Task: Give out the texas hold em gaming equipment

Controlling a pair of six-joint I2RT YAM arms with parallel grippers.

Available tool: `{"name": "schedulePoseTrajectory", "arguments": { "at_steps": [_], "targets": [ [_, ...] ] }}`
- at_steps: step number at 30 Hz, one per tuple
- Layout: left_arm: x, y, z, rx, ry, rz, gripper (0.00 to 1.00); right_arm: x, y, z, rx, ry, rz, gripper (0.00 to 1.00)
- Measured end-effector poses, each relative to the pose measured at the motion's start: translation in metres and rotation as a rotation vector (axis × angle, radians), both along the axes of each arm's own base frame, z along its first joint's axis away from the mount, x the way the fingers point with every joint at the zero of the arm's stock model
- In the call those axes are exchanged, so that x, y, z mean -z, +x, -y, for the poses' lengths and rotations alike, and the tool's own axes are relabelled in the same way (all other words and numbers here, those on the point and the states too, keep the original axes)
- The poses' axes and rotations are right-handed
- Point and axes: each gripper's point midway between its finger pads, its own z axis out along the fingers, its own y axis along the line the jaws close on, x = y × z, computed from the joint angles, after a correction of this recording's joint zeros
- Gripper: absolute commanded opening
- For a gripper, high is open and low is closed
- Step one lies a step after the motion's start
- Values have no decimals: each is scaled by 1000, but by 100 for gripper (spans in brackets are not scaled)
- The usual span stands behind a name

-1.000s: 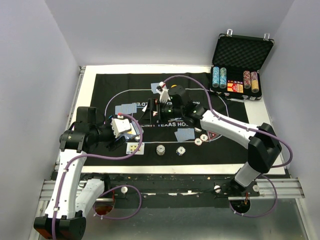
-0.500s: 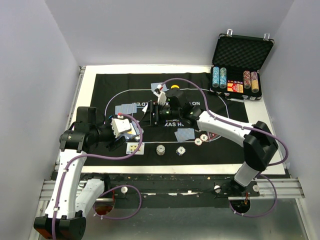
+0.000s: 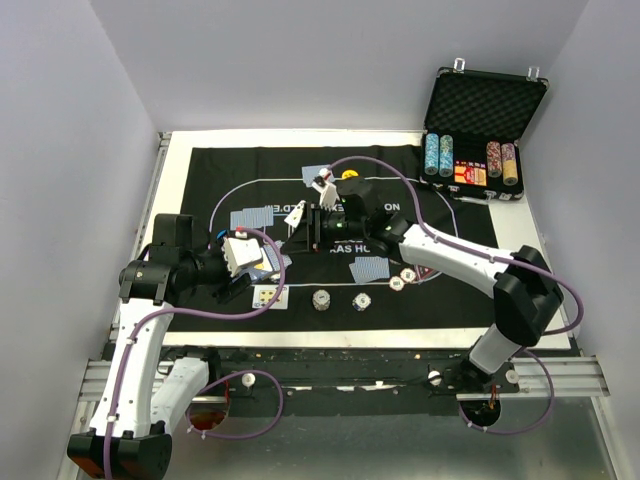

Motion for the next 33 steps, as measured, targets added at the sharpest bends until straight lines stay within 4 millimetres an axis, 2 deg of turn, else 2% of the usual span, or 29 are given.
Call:
{"name": "schedulePoseTrajectory", "arguments": {
  "at_steps": [6, 12, 19, 27, 33],
  "targets": [
    [-1, 0, 0, 0, 0, 3, 49, -4, 9, 12, 37, -1, 6, 42],
    [-1, 1, 0, 0, 0, 4, 49, -7, 11, 18, 52, 7, 3, 60],
    [-1, 1, 0, 0, -1, 4, 49, -8, 2, 14, 29, 20, -14, 60],
    [-1, 1, 0, 0, -1, 4, 49, -11, -10, 6, -5, 34, -16, 44],
    [-1, 1, 0, 0, -1, 5, 49, -10, -10, 6, -4, 32, -16, 25]
  ]
}}
